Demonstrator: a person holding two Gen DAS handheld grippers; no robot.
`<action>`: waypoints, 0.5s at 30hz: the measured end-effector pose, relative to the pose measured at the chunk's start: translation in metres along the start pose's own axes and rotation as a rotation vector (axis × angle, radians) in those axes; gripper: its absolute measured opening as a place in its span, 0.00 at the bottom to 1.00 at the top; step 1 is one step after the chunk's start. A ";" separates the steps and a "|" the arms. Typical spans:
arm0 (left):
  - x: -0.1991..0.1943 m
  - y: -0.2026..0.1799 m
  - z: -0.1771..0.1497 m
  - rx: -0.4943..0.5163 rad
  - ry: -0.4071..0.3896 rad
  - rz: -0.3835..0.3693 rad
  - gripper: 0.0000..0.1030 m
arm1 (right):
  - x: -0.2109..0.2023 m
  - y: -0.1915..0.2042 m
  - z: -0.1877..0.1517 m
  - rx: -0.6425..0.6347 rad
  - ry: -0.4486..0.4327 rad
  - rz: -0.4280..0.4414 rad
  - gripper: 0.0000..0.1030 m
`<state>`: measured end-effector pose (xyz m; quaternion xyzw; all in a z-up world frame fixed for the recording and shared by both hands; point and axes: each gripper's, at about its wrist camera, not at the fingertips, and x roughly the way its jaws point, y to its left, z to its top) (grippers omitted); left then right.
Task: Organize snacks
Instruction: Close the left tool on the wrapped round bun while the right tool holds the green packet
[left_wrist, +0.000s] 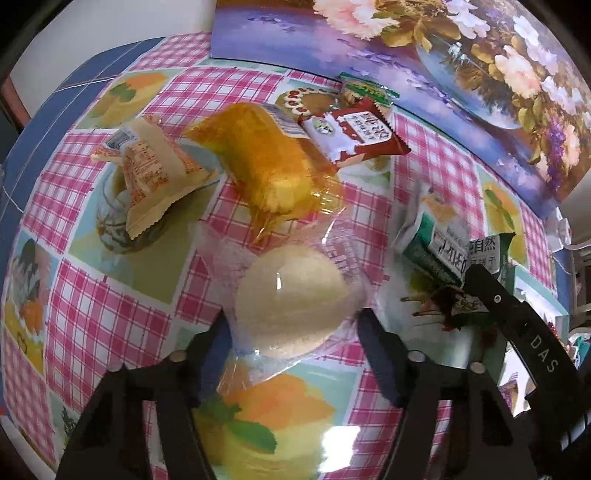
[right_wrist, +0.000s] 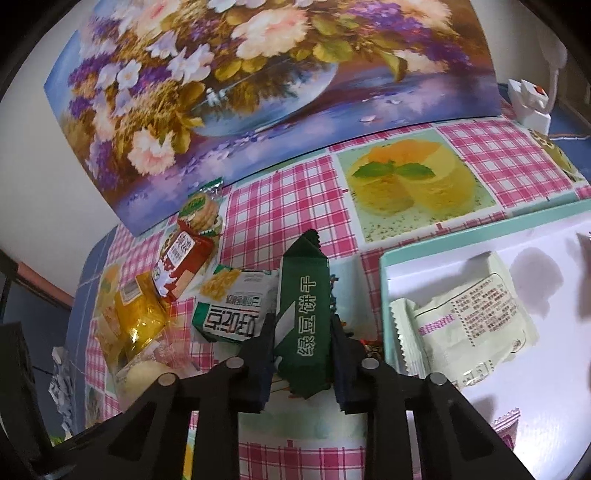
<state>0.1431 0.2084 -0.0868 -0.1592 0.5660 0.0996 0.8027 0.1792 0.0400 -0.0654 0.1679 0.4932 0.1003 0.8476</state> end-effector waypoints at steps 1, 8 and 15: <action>-0.001 -0.002 0.000 0.004 -0.004 0.003 0.61 | -0.001 -0.001 0.000 0.006 0.000 0.004 0.26; -0.013 -0.015 0.008 0.017 -0.030 0.006 0.53 | -0.013 -0.009 0.005 0.054 -0.016 0.042 0.26; -0.020 -0.020 0.013 0.025 -0.045 -0.013 0.43 | -0.038 -0.009 0.013 0.067 -0.061 0.066 0.26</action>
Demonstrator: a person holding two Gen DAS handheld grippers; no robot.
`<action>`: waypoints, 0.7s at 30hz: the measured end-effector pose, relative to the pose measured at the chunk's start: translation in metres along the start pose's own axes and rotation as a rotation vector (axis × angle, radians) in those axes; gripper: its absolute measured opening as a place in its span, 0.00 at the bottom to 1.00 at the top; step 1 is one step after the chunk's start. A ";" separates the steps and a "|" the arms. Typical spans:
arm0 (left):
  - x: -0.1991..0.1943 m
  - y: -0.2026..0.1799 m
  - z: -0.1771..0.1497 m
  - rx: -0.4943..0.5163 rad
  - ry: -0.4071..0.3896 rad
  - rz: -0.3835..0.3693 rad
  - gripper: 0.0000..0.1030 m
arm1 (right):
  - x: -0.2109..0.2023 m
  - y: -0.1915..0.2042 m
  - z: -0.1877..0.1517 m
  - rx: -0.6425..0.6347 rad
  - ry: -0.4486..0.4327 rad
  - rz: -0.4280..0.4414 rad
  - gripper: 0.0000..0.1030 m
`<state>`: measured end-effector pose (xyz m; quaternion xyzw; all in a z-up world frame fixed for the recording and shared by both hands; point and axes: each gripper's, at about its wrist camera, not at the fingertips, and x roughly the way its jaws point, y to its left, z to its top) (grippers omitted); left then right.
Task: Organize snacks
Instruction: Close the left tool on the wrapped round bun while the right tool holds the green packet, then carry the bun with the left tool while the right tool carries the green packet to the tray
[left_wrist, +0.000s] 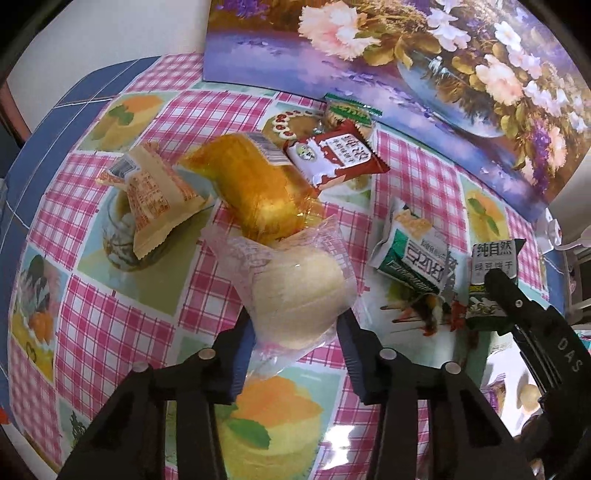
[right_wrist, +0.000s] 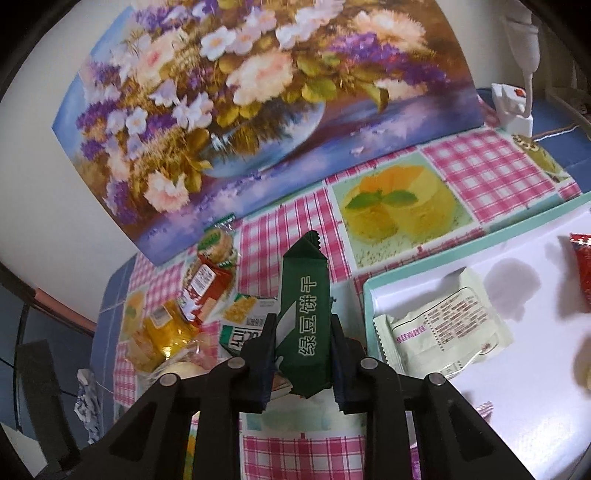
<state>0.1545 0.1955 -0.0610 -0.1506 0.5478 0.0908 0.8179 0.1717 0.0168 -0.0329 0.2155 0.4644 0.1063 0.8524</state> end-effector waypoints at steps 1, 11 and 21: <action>-0.003 0.000 0.000 0.001 -0.003 -0.006 0.42 | -0.002 0.000 0.001 0.002 -0.003 0.001 0.26; -0.007 0.003 -0.003 -0.010 -0.017 -0.048 0.36 | -0.009 -0.006 0.002 0.021 -0.004 0.014 0.26; -0.031 0.012 0.001 -0.053 -0.068 -0.118 0.36 | -0.018 -0.006 0.002 0.028 -0.014 0.015 0.26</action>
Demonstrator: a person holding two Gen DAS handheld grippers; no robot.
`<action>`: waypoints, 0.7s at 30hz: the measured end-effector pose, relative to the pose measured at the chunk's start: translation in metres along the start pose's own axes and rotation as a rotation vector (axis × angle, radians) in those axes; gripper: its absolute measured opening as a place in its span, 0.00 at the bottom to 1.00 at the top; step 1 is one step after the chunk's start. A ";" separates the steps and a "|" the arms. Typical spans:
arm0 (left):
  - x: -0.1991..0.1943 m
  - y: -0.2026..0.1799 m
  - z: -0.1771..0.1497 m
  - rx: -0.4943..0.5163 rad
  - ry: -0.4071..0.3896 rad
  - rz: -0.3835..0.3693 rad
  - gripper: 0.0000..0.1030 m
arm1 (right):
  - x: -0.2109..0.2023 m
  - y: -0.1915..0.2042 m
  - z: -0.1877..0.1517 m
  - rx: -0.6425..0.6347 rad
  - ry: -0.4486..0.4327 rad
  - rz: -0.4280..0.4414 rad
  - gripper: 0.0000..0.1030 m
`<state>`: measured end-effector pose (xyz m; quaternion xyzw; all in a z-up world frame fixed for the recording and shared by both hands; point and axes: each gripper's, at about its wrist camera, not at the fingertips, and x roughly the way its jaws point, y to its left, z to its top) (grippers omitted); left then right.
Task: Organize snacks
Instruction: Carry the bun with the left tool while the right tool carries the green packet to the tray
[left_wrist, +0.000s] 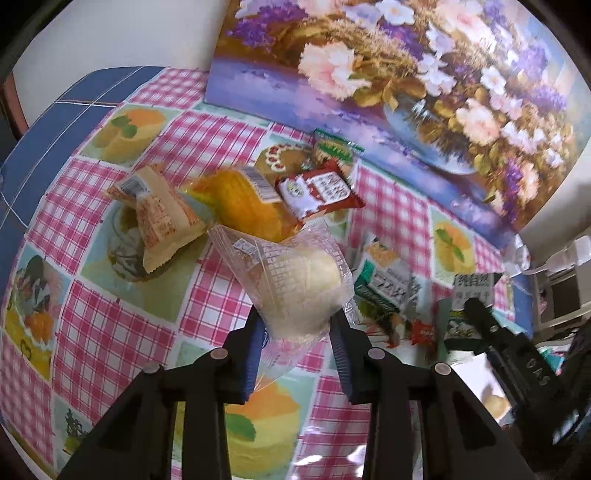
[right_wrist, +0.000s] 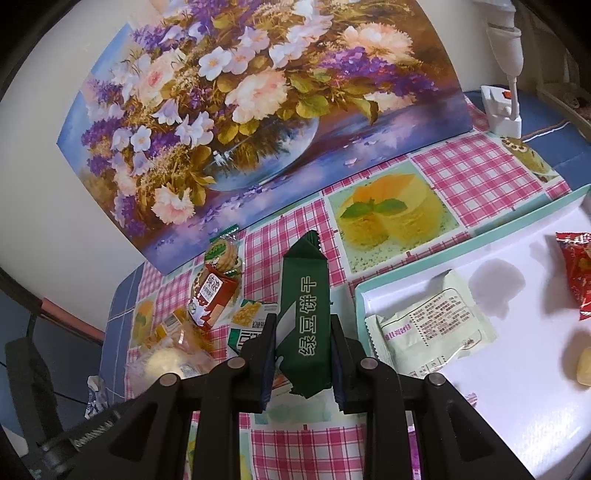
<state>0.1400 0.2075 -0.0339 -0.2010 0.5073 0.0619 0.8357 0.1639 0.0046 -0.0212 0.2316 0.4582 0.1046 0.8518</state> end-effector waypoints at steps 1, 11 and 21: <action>-0.004 -0.001 0.001 -0.003 -0.008 -0.010 0.36 | -0.002 -0.001 0.000 0.001 -0.002 0.000 0.26; -0.036 -0.033 0.000 0.036 -0.081 -0.076 0.36 | -0.039 -0.024 0.009 0.034 -0.053 -0.072 0.26; -0.040 -0.096 -0.016 0.146 -0.070 -0.143 0.36 | -0.079 -0.073 0.017 0.094 -0.111 -0.175 0.26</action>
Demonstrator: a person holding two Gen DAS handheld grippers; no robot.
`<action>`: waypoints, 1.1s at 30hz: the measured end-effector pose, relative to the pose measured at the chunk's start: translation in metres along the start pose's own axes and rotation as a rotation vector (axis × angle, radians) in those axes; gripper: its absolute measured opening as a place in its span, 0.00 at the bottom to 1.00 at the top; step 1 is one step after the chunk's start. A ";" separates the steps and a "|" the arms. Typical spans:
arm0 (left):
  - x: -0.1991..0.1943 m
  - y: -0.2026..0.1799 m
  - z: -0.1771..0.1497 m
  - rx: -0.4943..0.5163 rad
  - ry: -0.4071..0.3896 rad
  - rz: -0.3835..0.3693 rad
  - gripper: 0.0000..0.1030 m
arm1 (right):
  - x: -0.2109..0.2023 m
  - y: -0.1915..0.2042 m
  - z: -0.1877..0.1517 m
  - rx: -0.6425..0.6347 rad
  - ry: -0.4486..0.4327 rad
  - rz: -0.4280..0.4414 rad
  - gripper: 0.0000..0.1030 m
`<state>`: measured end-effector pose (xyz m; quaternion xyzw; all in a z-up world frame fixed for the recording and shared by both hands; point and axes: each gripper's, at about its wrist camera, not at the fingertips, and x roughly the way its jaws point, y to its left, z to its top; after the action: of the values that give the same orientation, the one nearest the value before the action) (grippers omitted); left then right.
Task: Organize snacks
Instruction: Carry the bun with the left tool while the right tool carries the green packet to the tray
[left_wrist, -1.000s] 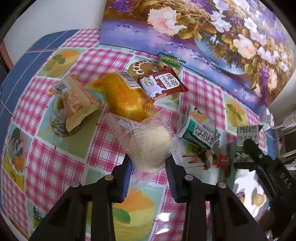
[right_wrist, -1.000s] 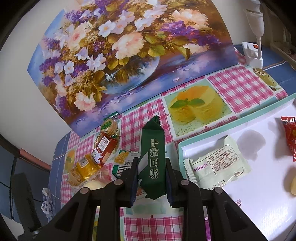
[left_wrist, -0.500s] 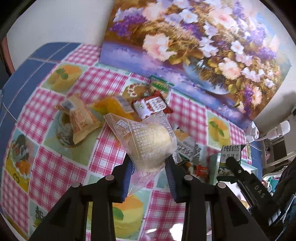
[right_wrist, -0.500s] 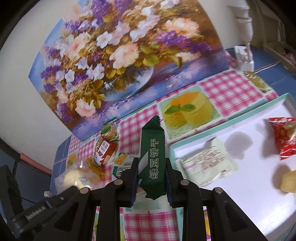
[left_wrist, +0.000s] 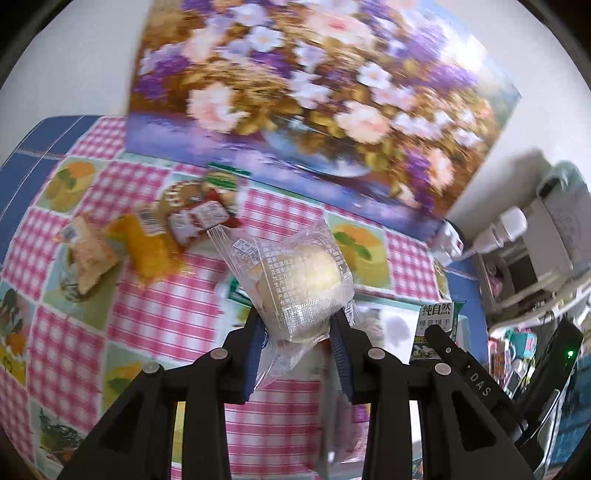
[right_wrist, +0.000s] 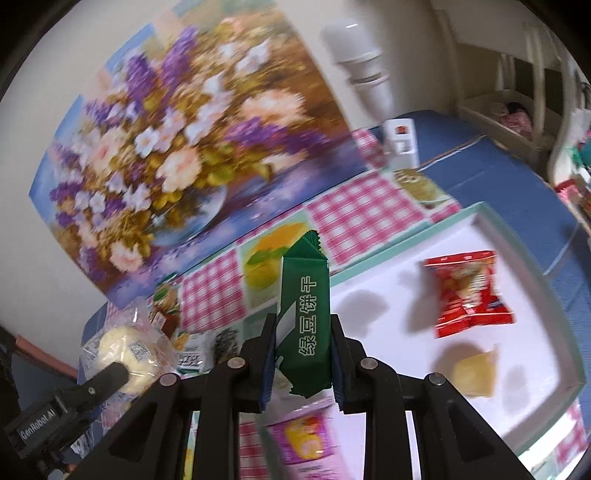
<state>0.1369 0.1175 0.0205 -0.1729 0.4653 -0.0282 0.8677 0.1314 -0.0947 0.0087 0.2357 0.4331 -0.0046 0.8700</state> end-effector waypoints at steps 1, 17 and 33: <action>0.002 -0.007 -0.001 0.013 0.004 -0.001 0.36 | -0.002 -0.005 0.001 0.007 -0.004 -0.001 0.26; 0.064 -0.101 -0.040 0.218 0.136 -0.043 0.36 | 0.001 -0.058 0.009 0.088 0.022 -0.060 0.26; 0.083 -0.106 -0.049 0.216 0.196 -0.031 0.37 | 0.011 -0.074 0.008 0.143 0.081 -0.118 0.28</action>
<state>0.1554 -0.0130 -0.0358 -0.0824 0.5391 -0.1083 0.8312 0.1281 -0.1618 -0.0259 0.2713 0.4794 -0.0770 0.8310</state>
